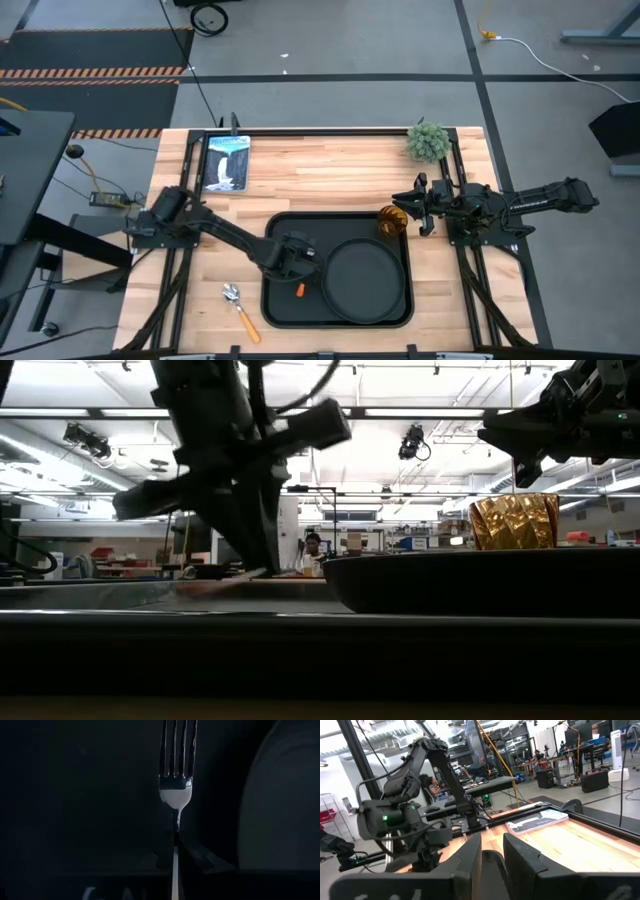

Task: Pick and place plate/cup/fork/spoon on tray
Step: Put the orange fork to the left of the black plate on the black tray

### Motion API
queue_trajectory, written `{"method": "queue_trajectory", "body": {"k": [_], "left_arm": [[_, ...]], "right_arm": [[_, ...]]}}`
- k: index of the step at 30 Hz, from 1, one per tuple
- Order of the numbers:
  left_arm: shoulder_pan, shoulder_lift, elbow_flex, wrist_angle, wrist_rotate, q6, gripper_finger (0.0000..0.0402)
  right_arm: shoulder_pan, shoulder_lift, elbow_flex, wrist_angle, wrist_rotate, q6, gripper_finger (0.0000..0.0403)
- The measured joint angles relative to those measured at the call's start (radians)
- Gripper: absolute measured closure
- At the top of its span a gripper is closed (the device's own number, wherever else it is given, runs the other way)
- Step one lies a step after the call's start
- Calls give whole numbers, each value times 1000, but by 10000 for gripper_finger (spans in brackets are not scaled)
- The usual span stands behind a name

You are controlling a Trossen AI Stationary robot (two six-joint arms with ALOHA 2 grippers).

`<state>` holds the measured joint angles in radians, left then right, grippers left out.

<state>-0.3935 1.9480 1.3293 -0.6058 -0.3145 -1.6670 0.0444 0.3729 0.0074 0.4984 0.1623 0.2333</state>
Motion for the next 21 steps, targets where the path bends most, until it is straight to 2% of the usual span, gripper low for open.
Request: {"method": "queue_trajectory", "body": {"k": [9,15,21], "left_arm": [[-30,115,132,2,-11,-124,386],[-52,166,221,-73,-23,-193,386],[-72,167,230,-185,-25,-274,386]], "right_arm": [[0,0,0,2,0,0,315],[0,0,0,1,0,0,315],[0,0,0,3,0,0,315]]}}
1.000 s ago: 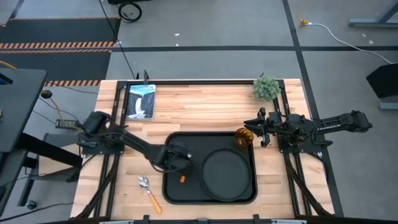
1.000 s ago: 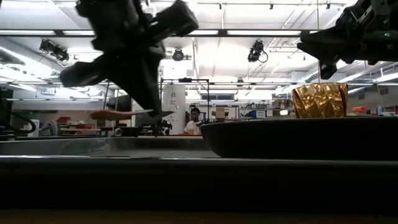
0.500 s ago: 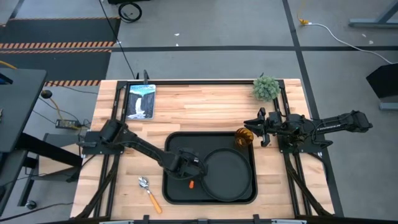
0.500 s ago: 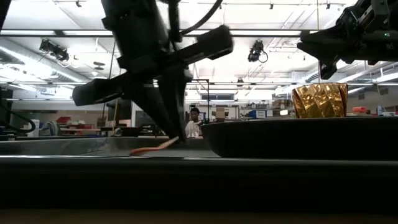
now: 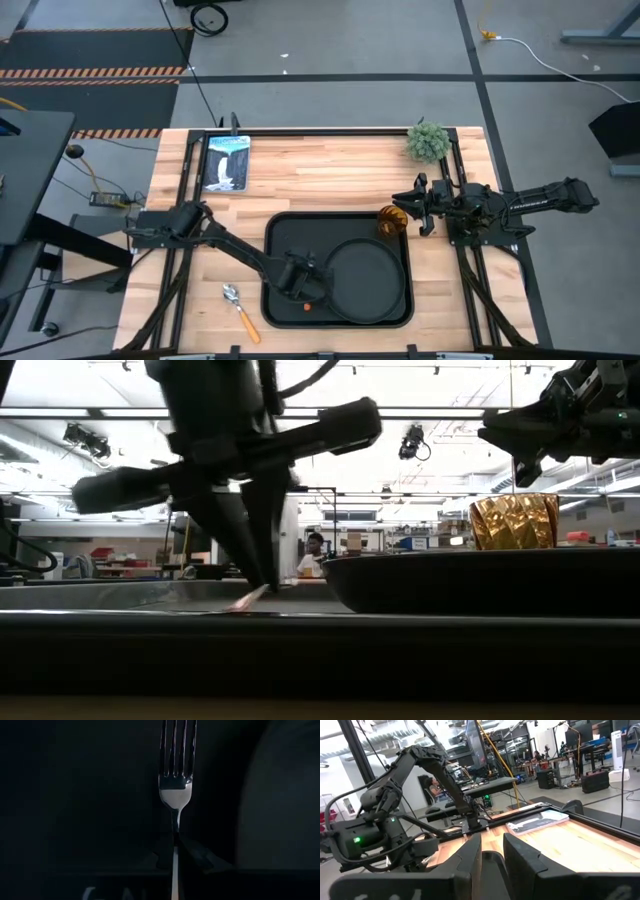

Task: Pick and place plate/cup/fork/spoon on tray
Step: Put the orange fork to the left of the black plate on the black tray, then put the yellow spoon to the left of the orange fork on the black tray

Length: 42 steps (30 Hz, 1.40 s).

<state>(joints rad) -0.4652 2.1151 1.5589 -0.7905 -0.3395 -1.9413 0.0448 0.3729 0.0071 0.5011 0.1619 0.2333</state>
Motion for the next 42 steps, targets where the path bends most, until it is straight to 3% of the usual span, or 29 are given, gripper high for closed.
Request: {"method": "queue_trajectory", "body": {"k": [16,31,36,42], "left_arm": [[2,24,-1,8,-27,-34,379],[2,28,-1,-4,-55,-2,278],[-5,-16,-1,-16,34,11,272],[-48,-32,33,-3,265,8,272]], "right_arm": [[0,0,0,-1,0,0,315],[0,0,0,-1,0,0,315],[0,0,0,-1,0,0,315],[0,0,0,-1,0,0,315]]}}
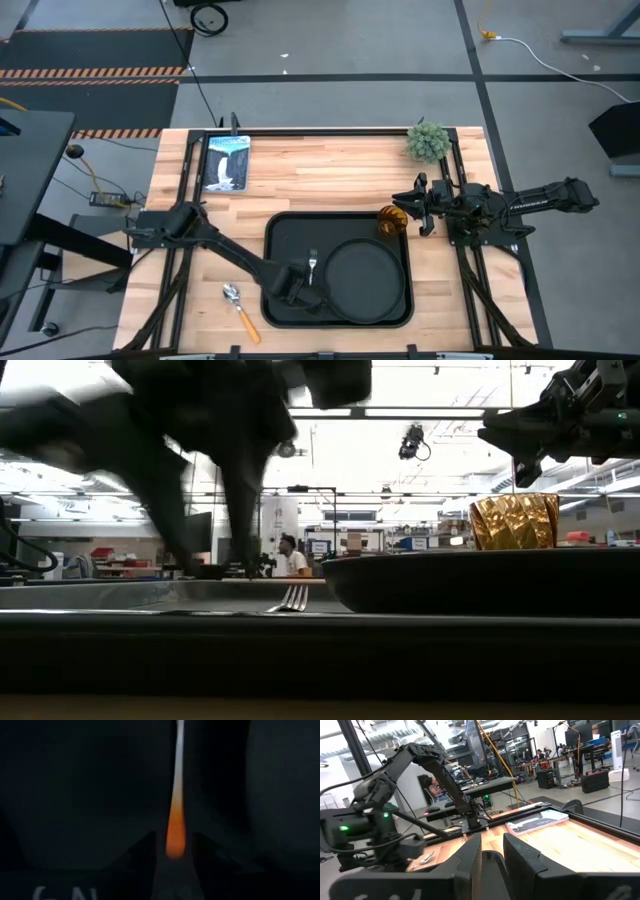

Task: Pick and place plate/cup/fork/spoon on tray
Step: Put the yellow spoon to the left of the orange fork on the black tray

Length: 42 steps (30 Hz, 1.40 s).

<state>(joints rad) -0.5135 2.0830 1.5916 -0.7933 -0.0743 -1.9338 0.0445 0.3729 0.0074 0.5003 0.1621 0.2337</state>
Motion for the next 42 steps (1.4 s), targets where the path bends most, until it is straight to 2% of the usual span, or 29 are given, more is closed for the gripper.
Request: {"method": "queue_trajectory", "body": {"k": [4,14,38,42], "left_arm": [[-62,0,6,40,110,-102,272],[-231,0,6,26,146,-421,272],[-314,0,6,-406,151,-453,272],[-322,0,6,-438,150,-427,272]], "right_arm": [[0,0,0,0,0,0,315],[0,0,0,0,0,0,315],[0,0,0,0,0,0,315],[0,0,0,0,0,0,315]]}}
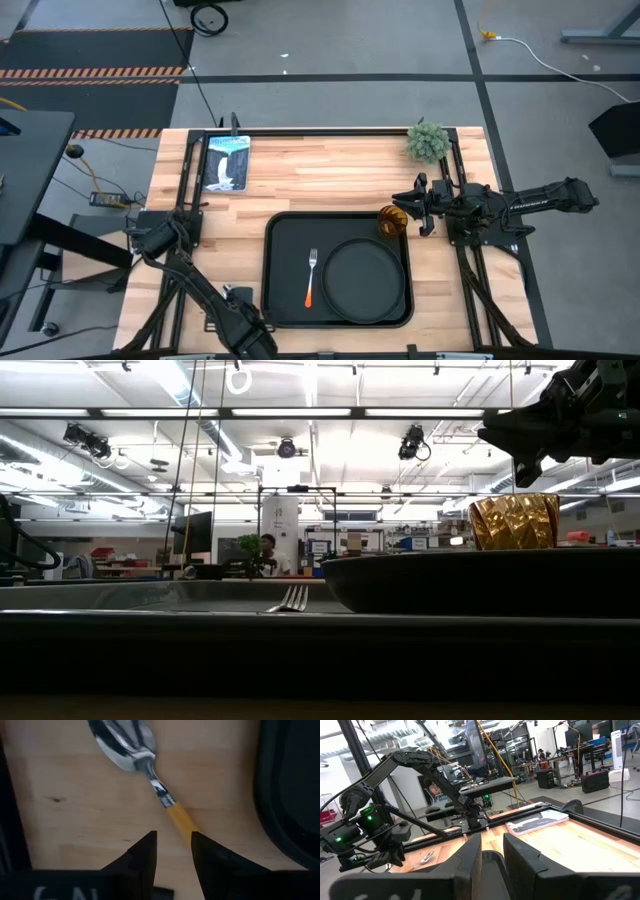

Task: Pick and place plate/cup/fork/spoon on tray
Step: Put the yellow spoon to the left of the orange fork on the black tray

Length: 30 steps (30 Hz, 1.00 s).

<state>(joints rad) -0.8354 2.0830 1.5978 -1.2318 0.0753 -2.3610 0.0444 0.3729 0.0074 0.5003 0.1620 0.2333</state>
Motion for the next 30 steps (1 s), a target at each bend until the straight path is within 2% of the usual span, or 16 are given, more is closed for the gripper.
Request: {"method": "queue_trajectory", "body": {"k": [30], "left_arm": [[6,13,-2,-25,-84,-70,271]], "right_arm": [[0,0,0,0,0,0,315]]}}
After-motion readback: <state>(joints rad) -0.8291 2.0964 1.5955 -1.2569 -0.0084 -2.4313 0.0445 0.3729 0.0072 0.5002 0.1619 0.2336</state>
